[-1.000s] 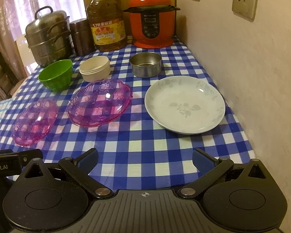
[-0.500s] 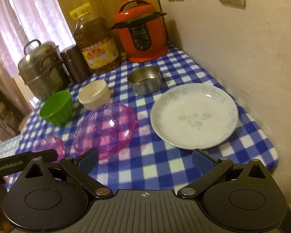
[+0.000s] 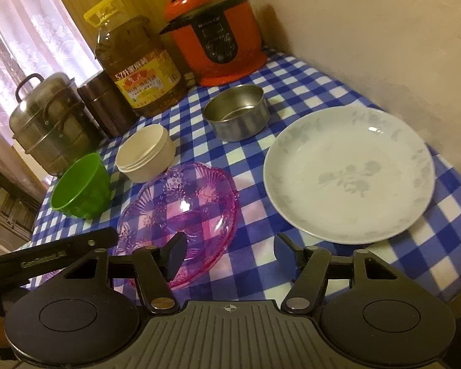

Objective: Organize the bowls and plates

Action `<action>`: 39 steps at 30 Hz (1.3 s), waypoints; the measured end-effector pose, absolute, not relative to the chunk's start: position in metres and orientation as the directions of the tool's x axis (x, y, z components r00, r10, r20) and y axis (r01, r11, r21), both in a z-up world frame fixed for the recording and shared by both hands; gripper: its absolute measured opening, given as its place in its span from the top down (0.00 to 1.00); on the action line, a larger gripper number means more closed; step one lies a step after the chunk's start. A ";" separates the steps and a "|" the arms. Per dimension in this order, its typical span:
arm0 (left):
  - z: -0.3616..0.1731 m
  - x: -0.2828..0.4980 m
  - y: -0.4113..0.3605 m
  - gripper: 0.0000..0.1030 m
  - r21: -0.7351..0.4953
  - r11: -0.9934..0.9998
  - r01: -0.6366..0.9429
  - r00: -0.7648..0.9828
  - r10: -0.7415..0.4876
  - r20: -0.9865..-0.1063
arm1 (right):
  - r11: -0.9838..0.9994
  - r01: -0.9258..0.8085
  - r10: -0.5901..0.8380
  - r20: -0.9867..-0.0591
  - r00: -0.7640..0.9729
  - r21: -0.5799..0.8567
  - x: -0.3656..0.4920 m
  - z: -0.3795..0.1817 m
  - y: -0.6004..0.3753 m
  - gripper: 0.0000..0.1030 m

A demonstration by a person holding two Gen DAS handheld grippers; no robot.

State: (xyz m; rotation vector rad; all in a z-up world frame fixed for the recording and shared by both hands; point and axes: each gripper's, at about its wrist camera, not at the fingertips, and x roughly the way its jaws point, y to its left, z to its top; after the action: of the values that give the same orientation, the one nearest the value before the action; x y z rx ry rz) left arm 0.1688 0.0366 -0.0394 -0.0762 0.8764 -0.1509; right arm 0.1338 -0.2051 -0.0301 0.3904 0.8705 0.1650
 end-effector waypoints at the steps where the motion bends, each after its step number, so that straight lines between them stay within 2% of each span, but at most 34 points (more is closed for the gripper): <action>1: -0.043 0.174 0.037 0.20 -0.123 0.987 0.107 0.619 -0.163 -0.768 | 0.917 0.019 0.296 -0.714 0.634 0.398 0.136 -0.033 -0.203 0.39; 5: -0.057 0.186 0.037 0.27 -0.104 0.986 0.132 0.596 -0.163 -0.786 | 0.917 0.036 0.292 -0.728 0.620 0.398 0.145 -0.045 -0.200 0.42; 7: -0.062 0.191 0.040 0.32 -0.105 0.985 0.140 0.582 -0.168 -0.796 | 0.915 0.040 0.295 -0.734 0.611 0.402 0.148 -0.050 -0.198 0.50; 11: -0.069 0.198 0.043 0.39 -0.113 0.984 0.140 0.568 -0.174 -0.804 | 0.910 0.045 0.304 -0.738 0.603 0.412 0.152 -0.057 -0.196 0.57; 13: -0.071 0.201 0.044 0.46 -0.101 0.984 0.143 0.564 -0.166 -0.809 | 0.905 0.048 0.311 -0.735 0.602 0.422 0.154 -0.060 -0.196 0.61; 15: -0.073 0.204 0.044 0.57 -0.099 0.984 0.148 0.555 -0.165 -0.815 | 0.901 0.055 0.315 -0.736 0.600 0.430 0.157 -0.062 -0.196 0.63; 20: -0.077 0.210 0.043 0.68 -0.091 0.986 0.141 0.547 -0.155 -0.823 | 0.898 0.072 0.312 -0.742 0.594 0.435 0.163 -0.065 -0.196 0.72; 32: -0.083 0.215 0.045 0.85 -0.062 0.990 0.130 0.535 -0.123 -0.836 | 0.892 0.080 0.319 -0.746 0.585 0.444 0.167 -0.072 -0.195 0.84; 34: -0.083 0.214 0.045 0.85 -0.066 0.990 0.126 0.535 -0.124 -0.836 | 0.891 0.080 0.322 -0.745 0.585 0.448 0.167 -0.073 -0.195 0.89; 39: -0.082 0.215 0.043 0.85 -0.058 0.991 0.120 0.534 -0.114 -0.838 | 0.889 0.076 0.328 -0.742 0.585 0.452 0.167 -0.073 -0.195 0.90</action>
State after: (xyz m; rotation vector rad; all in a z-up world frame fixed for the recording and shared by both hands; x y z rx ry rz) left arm 0.2150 0.0425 -0.0821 0.0066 0.9983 -0.1397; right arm 0.1674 -0.1951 -0.0734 0.4705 0.9430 0.1535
